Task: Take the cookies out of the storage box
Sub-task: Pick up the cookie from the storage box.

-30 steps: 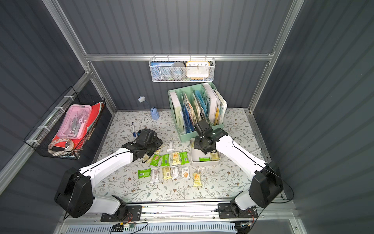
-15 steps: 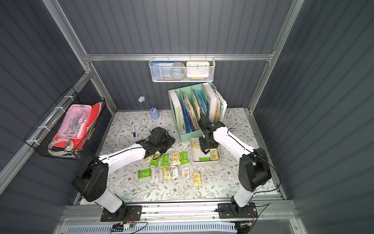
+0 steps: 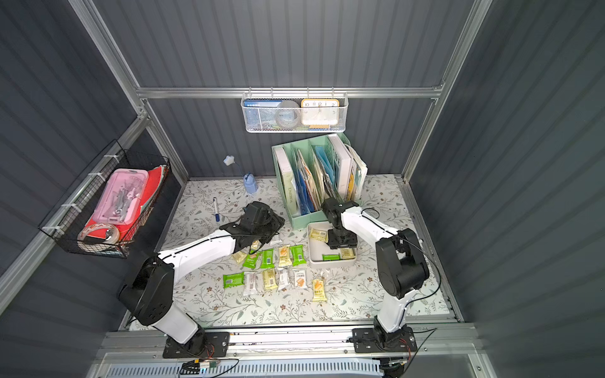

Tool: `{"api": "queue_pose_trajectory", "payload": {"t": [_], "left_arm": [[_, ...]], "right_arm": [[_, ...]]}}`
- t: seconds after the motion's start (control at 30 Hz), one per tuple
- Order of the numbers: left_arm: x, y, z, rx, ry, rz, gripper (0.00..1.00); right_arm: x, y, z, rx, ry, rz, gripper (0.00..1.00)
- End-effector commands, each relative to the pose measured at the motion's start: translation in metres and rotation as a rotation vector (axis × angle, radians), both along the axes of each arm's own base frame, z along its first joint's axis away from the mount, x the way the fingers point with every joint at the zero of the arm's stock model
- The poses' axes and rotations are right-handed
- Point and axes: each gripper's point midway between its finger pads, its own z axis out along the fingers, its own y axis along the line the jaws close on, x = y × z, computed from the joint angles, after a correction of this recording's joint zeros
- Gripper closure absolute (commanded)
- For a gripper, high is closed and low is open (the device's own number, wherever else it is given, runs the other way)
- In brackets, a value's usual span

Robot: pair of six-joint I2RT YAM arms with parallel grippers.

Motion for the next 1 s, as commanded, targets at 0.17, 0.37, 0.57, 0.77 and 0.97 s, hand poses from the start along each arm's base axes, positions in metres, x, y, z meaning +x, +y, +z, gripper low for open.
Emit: {"api": "queue_pose_trajectory", "payload": {"t": [0.17, 0.37, 0.57, 0.77, 0.97], "left_arm": [[-0.006, 0.001, 0.001, -0.008, 0.021, 0.007, 0.37], [-0.006, 0.002, 0.000, -0.006, 0.024, 0.011, 0.37], [-0.005, 0.001, 0.000, -0.005, 0.028, 0.012, 0.37], [-0.005, 0.001, 0.000, -0.004, 0.033, 0.013, 0.37], [-0.004, 0.001, -0.001, -0.001, 0.036, 0.016, 0.37]], "right_arm": [[-0.002, -0.016, -0.017, -0.065, 0.022, -0.058, 0.44], [-0.002, -0.023, -0.024, -0.090, 0.026, -0.072, 0.44], [-0.003, -0.025, -0.035, -0.084, 0.046, -0.071, 0.43], [-0.004, -0.008, -0.040, 0.014, 0.067, -0.057, 0.43], [-0.002, 0.013, -0.026, 0.136, 0.036, -0.023, 0.44]]}}
